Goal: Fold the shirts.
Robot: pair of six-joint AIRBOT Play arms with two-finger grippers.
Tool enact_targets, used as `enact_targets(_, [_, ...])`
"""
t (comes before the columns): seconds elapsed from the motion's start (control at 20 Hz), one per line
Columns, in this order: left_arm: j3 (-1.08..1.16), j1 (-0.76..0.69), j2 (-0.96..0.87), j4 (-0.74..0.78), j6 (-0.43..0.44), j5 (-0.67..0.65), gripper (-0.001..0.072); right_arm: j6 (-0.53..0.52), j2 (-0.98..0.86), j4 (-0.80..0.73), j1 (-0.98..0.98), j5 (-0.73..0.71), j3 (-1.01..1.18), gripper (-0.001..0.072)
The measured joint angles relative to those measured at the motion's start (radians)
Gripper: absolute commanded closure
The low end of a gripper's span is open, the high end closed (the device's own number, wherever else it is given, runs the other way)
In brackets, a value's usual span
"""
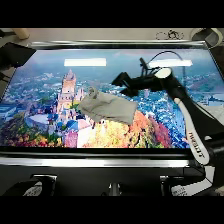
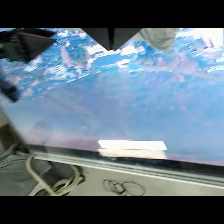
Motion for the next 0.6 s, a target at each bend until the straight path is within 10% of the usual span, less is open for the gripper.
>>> enact_targets(0.2, [-0.029,0.003,0.008,0.062,-0.018,-0.015,0.0681,0.100,0.026,-0.348,-0.102,0.185,-0.069,0.0084])
enact_targets(0.6, [-0.057,0.003,0.013,0.090,-0.039,-0.056,0.0680,0.092,-0.107,-0.243,-0.035,0.055,-0.156,0.0101])
